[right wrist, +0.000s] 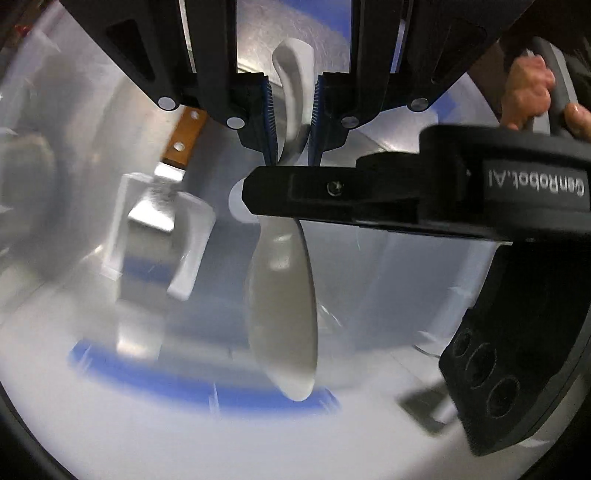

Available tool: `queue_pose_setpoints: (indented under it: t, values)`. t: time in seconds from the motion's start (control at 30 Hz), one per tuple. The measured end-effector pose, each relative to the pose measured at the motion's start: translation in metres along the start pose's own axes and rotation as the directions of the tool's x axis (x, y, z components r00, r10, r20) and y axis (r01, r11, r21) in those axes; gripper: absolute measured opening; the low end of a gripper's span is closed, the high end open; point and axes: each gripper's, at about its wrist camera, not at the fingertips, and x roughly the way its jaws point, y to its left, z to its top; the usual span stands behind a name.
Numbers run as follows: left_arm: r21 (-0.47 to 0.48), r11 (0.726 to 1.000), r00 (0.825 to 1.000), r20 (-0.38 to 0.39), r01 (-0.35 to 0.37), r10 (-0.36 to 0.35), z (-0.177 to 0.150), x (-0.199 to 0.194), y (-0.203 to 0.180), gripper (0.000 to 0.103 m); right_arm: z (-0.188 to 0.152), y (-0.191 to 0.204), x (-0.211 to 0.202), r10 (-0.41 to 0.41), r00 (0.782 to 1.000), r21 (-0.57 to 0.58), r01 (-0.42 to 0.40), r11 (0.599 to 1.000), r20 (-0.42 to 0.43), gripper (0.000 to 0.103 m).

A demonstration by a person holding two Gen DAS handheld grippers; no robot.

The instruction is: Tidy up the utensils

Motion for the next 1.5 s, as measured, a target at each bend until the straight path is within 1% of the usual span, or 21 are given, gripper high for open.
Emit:
queue_pose_setpoints:
  t: [0.13,0.23,0.3,0.37,0.4,0.43,0.47,0.5,0.53,0.6,0.7,0.77,0.83,0.87,0.97,1.13,1.23,1.3,1.33,1.4,1.5]
  values:
    - [-0.107,0.994,0.997,-0.077,-0.031,0.023,0.019,0.027,0.036,0.012,0.017,-0.016,0.041,0.002,0.992,0.061,0.005,0.998,-0.122,0.018]
    - [-0.154,0.984,0.99,-0.125,-0.09,0.071,0.027,0.047,0.052,0.012,0.02,-0.022,0.063,-0.001,0.982,0.099,0.02,0.995,-0.189,0.018]
    - [-0.163,0.979,0.981,-0.167,-0.124,0.096,0.028,0.056,0.059,0.017,0.018,-0.026,0.069,0.017,0.977,0.13,0.011,0.991,-0.215,0.021]
    - [-0.119,0.977,0.973,-0.175,-0.175,0.153,0.025,0.054,0.053,0.021,0.013,-0.023,0.055,-0.01,0.982,0.099,0.029,0.995,-0.191,0.026]
    - [-0.078,0.977,0.971,-0.149,-0.201,0.188,0.023,0.047,0.043,0.022,0.011,-0.02,0.041,-0.038,0.986,0.078,0.051,0.996,-0.162,0.026]
    - [-0.027,0.977,0.972,-0.111,-0.213,0.208,0.018,0.033,0.031,0.031,0.006,-0.016,0.024,-0.07,0.991,0.048,0.076,0.996,-0.114,0.027]
    - [0.005,0.978,0.975,-0.073,-0.208,0.208,0.015,0.019,0.021,0.04,-0.004,-0.004,-0.009,-0.08,0.996,0.003,0.08,0.997,-0.031,0.027]
    - [0.04,0.98,0.98,-0.029,-0.197,0.198,0.008,0.005,0.009,0.043,-0.013,0.005,-0.03,-0.076,0.997,-0.027,0.077,0.997,0.023,0.027]
    - [0.105,0.977,0.982,0.046,-0.185,0.181,-0.006,-0.021,-0.011,0.049,-0.032,0.023,-0.065,-0.05,0.993,-0.076,0.058,0.995,0.108,0.027]
    - [0.171,0.966,0.975,0.142,-0.193,0.169,-0.029,-0.057,-0.035,0.054,-0.071,0.052,-0.106,0.01,0.98,-0.161,0.022,0.987,0.198,0.027]
    - [0.235,0.961,0.959,0.273,-0.143,0.076,-0.083,-0.116,-0.054,0.064,-0.135,0.095,-0.127,0.086,0.966,-0.276,-0.015,0.961,0.246,0.027]
    - [0.245,0.963,0.942,0.334,-0.112,0.024,-0.123,-0.145,-0.047,0.067,-0.178,0.121,-0.105,0.107,0.972,-0.332,-0.032,0.943,0.211,0.027]
    - [0.225,0.968,0.925,0.38,-0.114,0.021,-0.159,-0.159,-0.033,0.067,-0.205,0.139,-0.056,0.084,0.989,-0.37,-0.033,0.929,0.123,0.027]
    - [0.187,0.974,0.913,0.406,-0.129,0.043,-0.18,-0.166,-0.018,0.067,-0.21,0.14,-0.035,0.073,0.994,-0.379,-0.034,0.925,0.087,0.027]
    - [0.064,0.987,0.901,0.42,-0.149,0.109,-0.213,-0.165,0.023,0.067,-0.238,0.15,0.038,0.057,0.996,-0.377,-0.078,0.923,-0.068,0.026]
    - [-0.143,0.978,0.91,0.364,-0.153,0.195,-0.252,-0.144,0.095,0.067,-0.254,0.158,0.099,-0.018,0.985,-0.356,-0.046,0.933,-0.174,0.025]
    - [-0.208,0.972,0.927,0.334,-0.105,0.172,-0.267,-0.128,0.123,0.067,-0.253,0.163,0.105,-0.08,0.983,-0.37,0.013,0.929,-0.164,0.025]
    - [-0.221,0.972,0.934,0.325,-0.079,0.15,-0.276,-0.119,0.13,0.067,-0.255,0.17,0.107,-0.099,0.983,-0.374,0.035,0.927,-0.153,0.019]
    - [-0.221,0.972,0.937,0.32,-0.073,0.143,-0.277,-0.115,0.132,0.067,-0.255,0.169,0.108,-0.104,0.984,-0.366,0.044,0.93,-0.147,0.009]
    - [-0.216,0.975,0.944,0.307,-0.054,0.12,-0.281,-0.108,0.134,0.067,-0.253,0.166,0.11,-0.076,0.986,-0.33,0.022,0.944,-0.151,0.006]
    - [-0.222,0.975,0.958,0.275,-0.014,0.076,-0.28,-0.084,0.139,0.067,-0.246,0.143,0.105,0.07,0.979,-0.178,-0.105,0.978,-0.191,0.004]
